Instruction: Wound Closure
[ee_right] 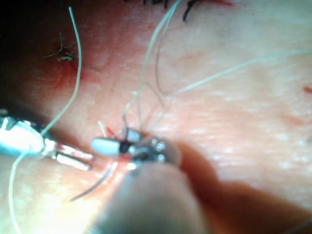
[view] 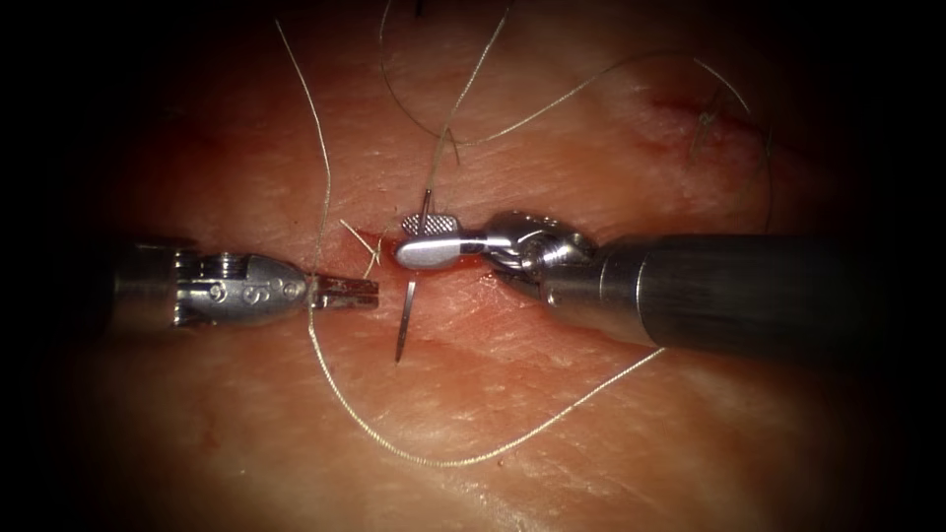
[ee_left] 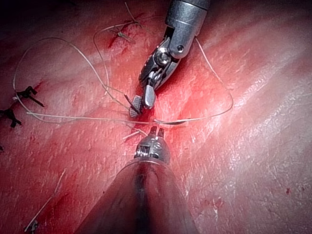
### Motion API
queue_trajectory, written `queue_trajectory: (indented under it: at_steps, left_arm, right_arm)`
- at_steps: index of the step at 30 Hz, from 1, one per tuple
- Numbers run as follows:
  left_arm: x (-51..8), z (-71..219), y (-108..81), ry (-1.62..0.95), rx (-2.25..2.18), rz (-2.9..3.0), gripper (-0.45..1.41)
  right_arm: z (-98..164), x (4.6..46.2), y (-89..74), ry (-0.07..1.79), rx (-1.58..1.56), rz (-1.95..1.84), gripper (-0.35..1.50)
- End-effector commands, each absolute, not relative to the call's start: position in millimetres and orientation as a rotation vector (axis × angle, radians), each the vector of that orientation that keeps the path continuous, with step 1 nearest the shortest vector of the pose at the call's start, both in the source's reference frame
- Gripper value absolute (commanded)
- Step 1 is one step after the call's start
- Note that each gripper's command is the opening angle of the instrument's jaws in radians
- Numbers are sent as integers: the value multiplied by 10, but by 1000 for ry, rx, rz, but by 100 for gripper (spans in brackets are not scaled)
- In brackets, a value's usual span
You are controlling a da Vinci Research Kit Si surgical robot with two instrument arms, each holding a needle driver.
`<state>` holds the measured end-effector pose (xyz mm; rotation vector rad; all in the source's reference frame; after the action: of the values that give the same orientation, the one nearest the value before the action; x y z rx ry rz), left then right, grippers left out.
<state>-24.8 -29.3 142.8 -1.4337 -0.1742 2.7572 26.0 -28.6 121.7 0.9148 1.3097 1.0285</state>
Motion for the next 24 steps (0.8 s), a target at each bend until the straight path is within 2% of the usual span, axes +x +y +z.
queue_trajectory:
  at_steps: [1,6,10,18,24]
  left_arm:
    - [-256,1433,-298,-156,-1453,2768,51]
    - [-268,1431,-300,-84,-1492,2794,84]
    - [-274,1433,-302,-46,-1520,2831,98]
    - [-284,1441,-313,-42,-1588,2857,88]
    - [-296,1442,-307,-50,-1599,2855,61]
  right_arm:
    - [1222,256,-290,1307,941,997,134]
    - [1219,237,-294,1282,998,938,134]
    - [1217,225,-297,1278,1042,897,132]
    - [1215,211,-299,1276,1080,863,132]
    - [1213,199,-301,1273,1064,880,130]
